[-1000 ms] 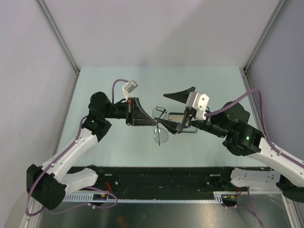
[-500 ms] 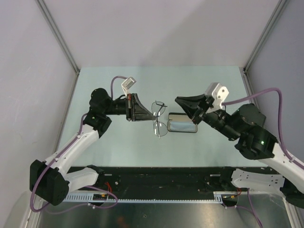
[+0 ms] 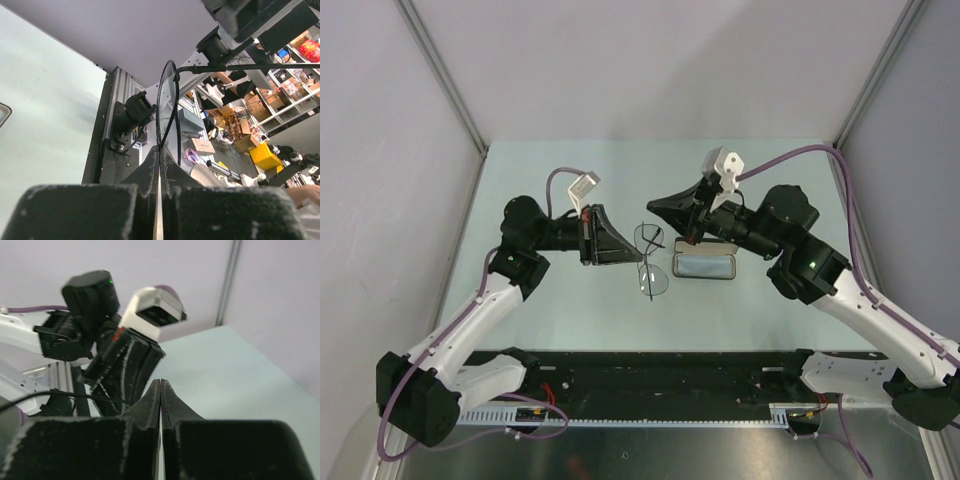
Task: Organize the sunglasses
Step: Close the right temple of the sunglasses at the center of the board.
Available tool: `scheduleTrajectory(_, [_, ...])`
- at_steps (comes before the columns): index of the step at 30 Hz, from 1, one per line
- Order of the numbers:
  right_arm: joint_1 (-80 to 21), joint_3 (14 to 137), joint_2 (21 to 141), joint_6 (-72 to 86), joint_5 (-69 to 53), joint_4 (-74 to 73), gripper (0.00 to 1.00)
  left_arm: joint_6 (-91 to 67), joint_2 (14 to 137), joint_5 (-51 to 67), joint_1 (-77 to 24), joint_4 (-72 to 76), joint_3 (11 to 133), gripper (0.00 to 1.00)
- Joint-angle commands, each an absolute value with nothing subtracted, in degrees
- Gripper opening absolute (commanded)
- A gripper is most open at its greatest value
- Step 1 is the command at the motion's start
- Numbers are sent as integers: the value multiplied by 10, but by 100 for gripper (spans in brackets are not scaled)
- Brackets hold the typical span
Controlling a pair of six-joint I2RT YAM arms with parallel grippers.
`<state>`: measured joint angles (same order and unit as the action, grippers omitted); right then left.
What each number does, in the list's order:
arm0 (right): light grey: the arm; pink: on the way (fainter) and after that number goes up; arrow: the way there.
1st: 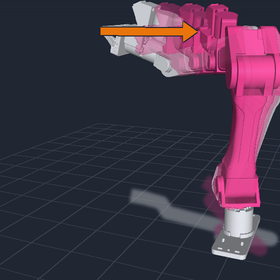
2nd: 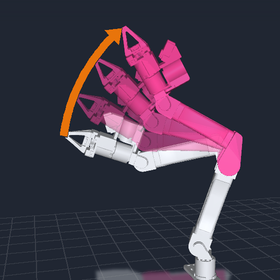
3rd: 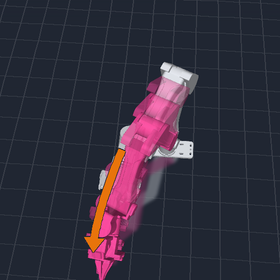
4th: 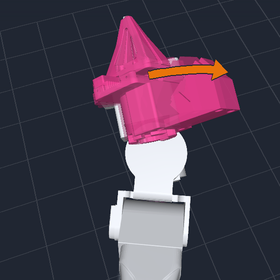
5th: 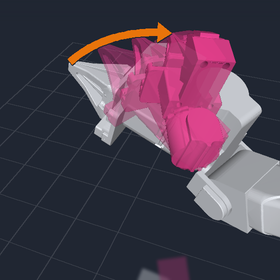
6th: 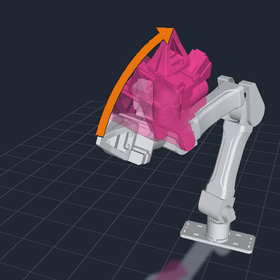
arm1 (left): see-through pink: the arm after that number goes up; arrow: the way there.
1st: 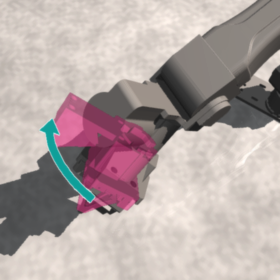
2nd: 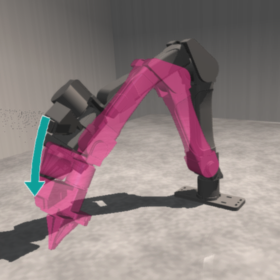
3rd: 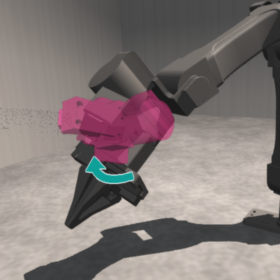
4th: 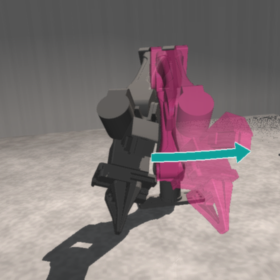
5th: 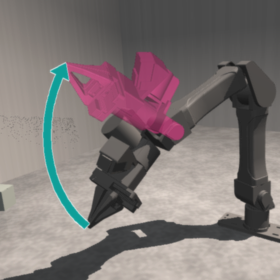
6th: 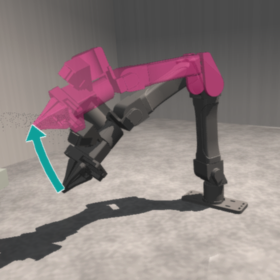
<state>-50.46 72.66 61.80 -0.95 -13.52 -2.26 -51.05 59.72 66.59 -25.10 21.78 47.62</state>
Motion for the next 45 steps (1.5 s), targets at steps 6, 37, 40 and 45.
scheduleTrajectory(6, [-492,777,621,2,-289,-22,0,-497,606,680,-248,228,468,0])
scheduleTrajectory(37, [-527,776,657,-95,-287,-194,0,-529,620,671,-247,216,498,0])
scheduleTrajectory(40, [-527,776,661,-99,-271,-200,0,-533,614,672,-247,217,505,0])
scheduleTrajectory(45, [-526,776,668,-103,-258,-204,0,-538,602,674,-247,217,512,0])
